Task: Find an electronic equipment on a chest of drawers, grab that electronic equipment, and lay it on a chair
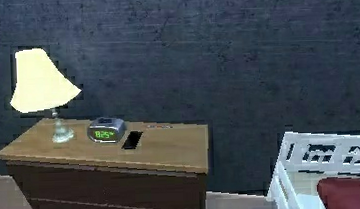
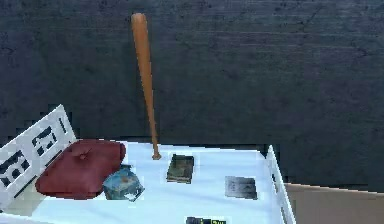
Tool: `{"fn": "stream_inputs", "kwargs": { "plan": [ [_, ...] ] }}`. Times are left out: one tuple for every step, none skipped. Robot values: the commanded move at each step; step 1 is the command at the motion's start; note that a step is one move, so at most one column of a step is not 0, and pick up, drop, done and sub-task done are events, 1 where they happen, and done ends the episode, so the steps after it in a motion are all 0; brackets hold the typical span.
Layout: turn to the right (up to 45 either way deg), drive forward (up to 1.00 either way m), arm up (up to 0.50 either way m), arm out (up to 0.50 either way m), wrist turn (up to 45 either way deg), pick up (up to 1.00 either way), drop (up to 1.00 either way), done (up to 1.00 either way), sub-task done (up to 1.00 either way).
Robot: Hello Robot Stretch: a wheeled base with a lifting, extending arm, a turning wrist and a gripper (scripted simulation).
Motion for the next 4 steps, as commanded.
{"fn": "stream_inputs", "kwargs": {
  "plan": [
    [-36.0,0.00,0.00,0.00,0.0,0.00,0.00,0.00,0.00],
    [0.0,0.20,0.00,0.00,0.0,0.00,0.00,0.00,0.00],
    [-45.0,0.00,0.00,0.00,0.0,0.00,0.00,0.00,0.00],
    [-18.0,0.00,0.00,0.00,0.0,0.00,0.00,0.00,0.00]
  ]
}}
